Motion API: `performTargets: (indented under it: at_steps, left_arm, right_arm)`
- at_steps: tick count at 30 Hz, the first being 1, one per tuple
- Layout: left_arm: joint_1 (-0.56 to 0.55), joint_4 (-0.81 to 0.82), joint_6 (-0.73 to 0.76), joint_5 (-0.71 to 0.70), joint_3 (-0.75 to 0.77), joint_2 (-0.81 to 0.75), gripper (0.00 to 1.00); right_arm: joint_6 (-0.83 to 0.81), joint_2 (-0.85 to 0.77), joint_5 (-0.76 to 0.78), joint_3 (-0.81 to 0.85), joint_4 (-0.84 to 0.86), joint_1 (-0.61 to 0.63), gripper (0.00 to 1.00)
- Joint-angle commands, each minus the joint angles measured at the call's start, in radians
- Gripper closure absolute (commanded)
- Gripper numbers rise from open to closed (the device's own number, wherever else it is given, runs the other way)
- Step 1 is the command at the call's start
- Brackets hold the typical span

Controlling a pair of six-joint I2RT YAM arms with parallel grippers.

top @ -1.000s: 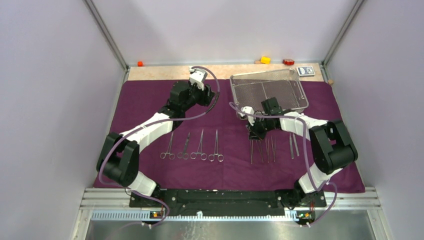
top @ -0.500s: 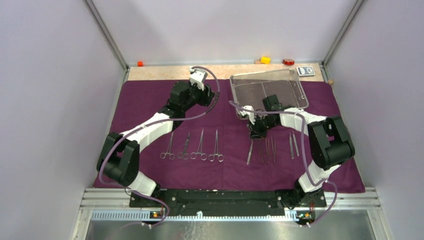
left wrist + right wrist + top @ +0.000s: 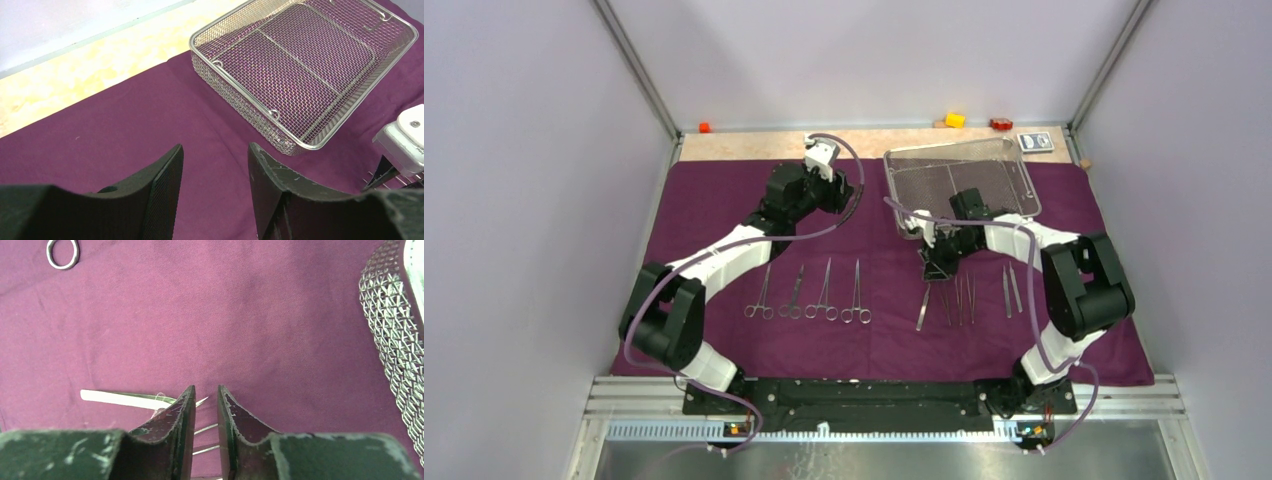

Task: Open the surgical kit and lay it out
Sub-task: Adjust the medical item in the surgical kit.

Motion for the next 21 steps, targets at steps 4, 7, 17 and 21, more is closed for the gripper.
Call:
performTargets:
  at_steps: [4,7,17,21]
  left_arm:
    - [0.003,0.035,-0.004,0.016,0.014,0.000,0.44]
    - [0.003,0.035,-0.004,0.017,0.014,-0.003,0.44]
    - [0.003,0.036,-0.006,0.010,0.011,-0.012,0.44]
    - [0.004,0.038,-0.007,0.009,0.006,-0.017,0.44]
  right_arm:
    - [0.146,-0.083,0.032,0.031,0.039,-0.006,0.66]
    - [0.221,-0.097,0.088,0.022,0.055,-0.005,0.61]
    - [0.296,-0.093,0.193,0.001,0.061,0.037,0.61]
    - [0.305,-0.095,0.211,-0.006,0.066,0.058,0.61]
